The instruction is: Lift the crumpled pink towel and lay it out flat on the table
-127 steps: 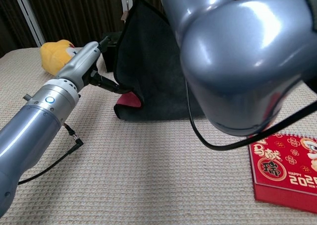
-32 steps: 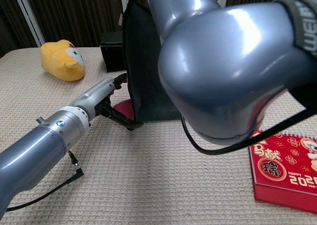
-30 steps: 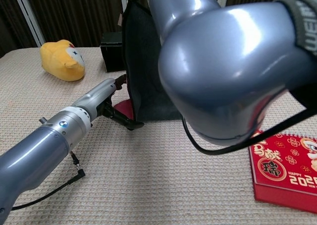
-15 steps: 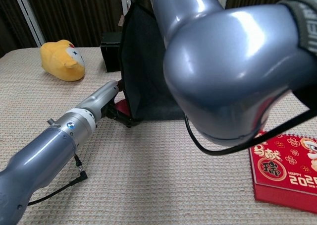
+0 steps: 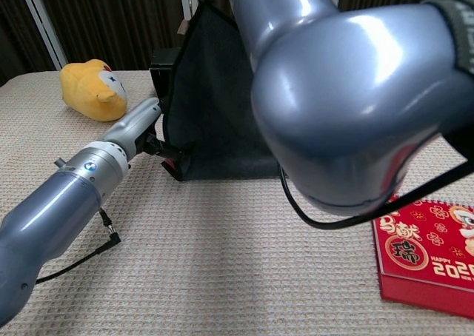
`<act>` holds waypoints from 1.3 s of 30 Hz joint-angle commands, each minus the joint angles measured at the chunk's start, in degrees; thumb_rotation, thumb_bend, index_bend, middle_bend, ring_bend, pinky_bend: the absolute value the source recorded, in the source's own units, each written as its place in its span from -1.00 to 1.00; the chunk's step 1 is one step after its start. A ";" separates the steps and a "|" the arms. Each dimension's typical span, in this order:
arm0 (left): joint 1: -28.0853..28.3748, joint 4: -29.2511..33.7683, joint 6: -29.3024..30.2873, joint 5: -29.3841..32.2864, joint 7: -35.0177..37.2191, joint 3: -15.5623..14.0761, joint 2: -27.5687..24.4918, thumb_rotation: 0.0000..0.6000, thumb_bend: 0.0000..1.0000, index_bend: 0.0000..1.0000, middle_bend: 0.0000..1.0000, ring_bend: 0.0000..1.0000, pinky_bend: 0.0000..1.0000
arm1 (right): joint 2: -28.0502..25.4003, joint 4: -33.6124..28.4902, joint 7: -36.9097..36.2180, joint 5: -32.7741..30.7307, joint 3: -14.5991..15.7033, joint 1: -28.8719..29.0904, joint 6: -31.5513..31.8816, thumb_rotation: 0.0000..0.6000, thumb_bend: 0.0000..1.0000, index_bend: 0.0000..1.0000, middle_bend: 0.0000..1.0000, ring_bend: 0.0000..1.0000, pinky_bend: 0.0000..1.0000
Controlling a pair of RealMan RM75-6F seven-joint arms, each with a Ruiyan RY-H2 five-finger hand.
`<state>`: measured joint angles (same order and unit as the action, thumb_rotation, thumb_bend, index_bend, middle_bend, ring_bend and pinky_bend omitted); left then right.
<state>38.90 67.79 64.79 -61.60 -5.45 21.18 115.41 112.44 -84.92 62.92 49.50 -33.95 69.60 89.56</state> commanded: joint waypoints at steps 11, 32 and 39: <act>-1.18 -0.29 -0.41 0.44 -0.02 0.02 -3.05 1.00 -0.16 -0.74 -1.00 -1.00 -1.00 | -0.62 -0.87 0.47 0.10 -0.60 -0.11 0.80 1.00 0.44 0.38 1.00 1.00 1.00; 0.83 -5.77 -3.49 2.56 1.14 1.60 -1.81 1.00 0.04 -0.01 -1.00 -1.00 -1.00 | -0.55 -0.60 0.27 -0.01 -0.62 0.18 0.60 1.00 0.44 0.38 1.00 1.00 1.00; 1.47 -6.83 -4.01 2.66 1.95 2.13 -1.70 1.00 0.28 0.12 -1.00 -1.00 -1.00 | -0.50 0.13 -0.48 -0.23 -0.37 -0.02 0.03 1.00 0.44 0.38 1.00 1.00 1.00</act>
<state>40.35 60.98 60.80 -58.93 -3.52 23.29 113.72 111.95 -84.80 62.47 49.27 -34.33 69.60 89.61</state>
